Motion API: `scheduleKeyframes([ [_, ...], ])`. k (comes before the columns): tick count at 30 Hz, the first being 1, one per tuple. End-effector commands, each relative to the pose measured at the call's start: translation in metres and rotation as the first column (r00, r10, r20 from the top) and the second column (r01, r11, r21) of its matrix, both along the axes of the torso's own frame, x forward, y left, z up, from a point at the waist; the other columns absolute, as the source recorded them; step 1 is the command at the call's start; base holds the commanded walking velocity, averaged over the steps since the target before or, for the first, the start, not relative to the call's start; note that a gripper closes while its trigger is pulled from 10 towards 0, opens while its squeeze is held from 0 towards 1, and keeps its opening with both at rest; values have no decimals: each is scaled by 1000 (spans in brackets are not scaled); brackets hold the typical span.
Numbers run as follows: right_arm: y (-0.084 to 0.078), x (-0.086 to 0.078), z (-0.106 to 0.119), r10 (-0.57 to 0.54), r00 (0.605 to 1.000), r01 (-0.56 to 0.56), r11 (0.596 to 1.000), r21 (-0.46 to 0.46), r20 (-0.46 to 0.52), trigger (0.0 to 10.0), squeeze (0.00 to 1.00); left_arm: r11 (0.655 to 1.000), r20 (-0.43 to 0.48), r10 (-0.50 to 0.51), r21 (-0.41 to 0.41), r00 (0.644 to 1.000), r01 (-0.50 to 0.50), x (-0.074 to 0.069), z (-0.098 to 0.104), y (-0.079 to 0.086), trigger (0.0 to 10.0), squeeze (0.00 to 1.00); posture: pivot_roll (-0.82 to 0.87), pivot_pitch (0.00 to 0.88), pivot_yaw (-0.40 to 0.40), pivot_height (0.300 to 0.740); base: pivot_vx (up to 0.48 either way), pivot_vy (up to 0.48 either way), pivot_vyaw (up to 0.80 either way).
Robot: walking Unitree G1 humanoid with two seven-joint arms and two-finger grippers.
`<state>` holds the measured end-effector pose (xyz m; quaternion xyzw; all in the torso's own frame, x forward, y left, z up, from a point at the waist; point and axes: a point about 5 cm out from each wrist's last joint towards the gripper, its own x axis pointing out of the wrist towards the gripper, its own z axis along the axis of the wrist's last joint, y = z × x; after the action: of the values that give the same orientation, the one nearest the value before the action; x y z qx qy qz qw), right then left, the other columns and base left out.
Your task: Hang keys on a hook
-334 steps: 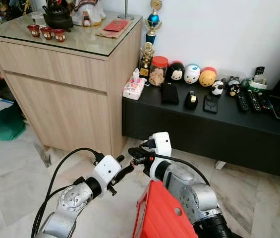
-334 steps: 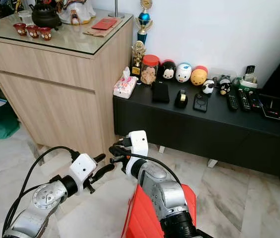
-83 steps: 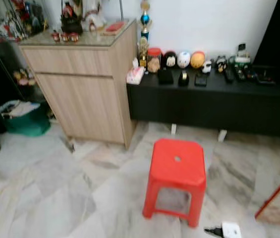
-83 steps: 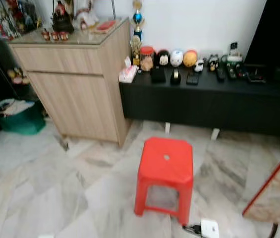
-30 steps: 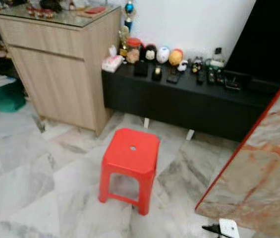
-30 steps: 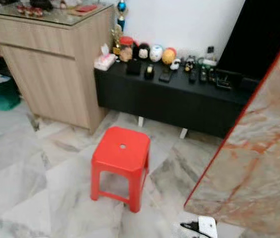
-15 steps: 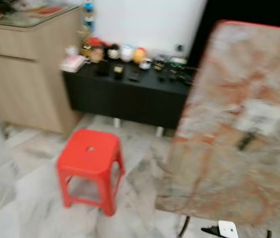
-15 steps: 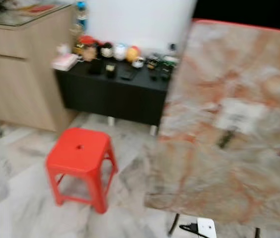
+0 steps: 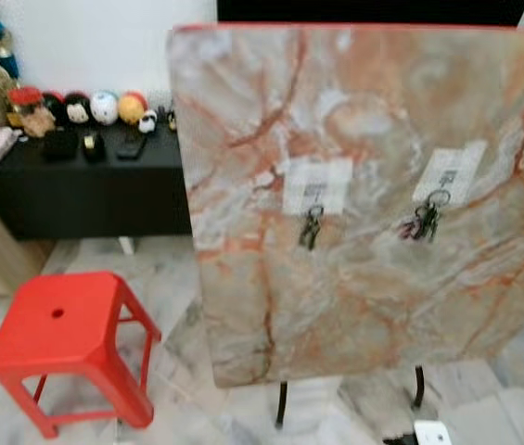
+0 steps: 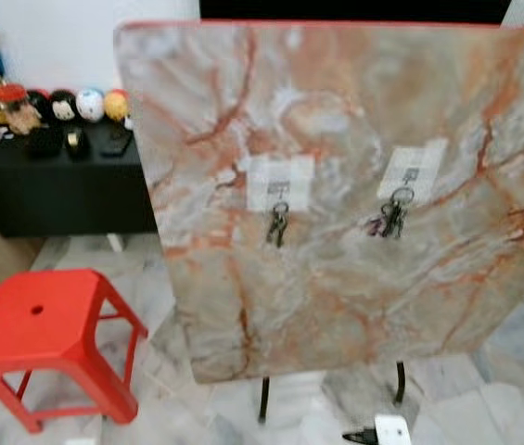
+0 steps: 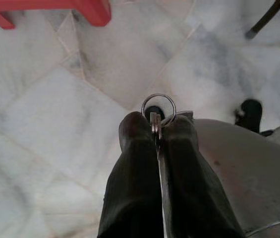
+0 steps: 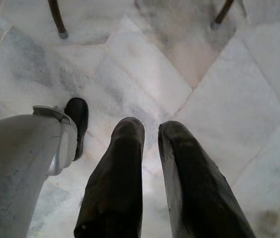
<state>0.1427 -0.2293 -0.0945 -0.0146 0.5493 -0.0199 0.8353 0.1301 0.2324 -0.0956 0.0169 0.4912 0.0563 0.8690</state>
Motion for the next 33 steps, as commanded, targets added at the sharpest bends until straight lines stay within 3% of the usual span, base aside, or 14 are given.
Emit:
scheduleKeyframes([
  [1,3,4,1,-20,1000,19,1000,15,24,10000,0,1000,-44,-11,8,999,12,-12,-3,2,10000,0,24,0,-52,740,0,0,0],
  [16,4,7,2,33,999,-33,999,14,25,10000,0,999,-46,-36,10,998,36,-11,-3,3,10000,0,12,0,-44,740,0,-416,35],
  [33,4,7,2,-37,998,36,999,15,44,10000,0,999,-44,-42,14,998,43,-10,-3,4,10000,0,14,0,-44,740,0,-480,98],
])
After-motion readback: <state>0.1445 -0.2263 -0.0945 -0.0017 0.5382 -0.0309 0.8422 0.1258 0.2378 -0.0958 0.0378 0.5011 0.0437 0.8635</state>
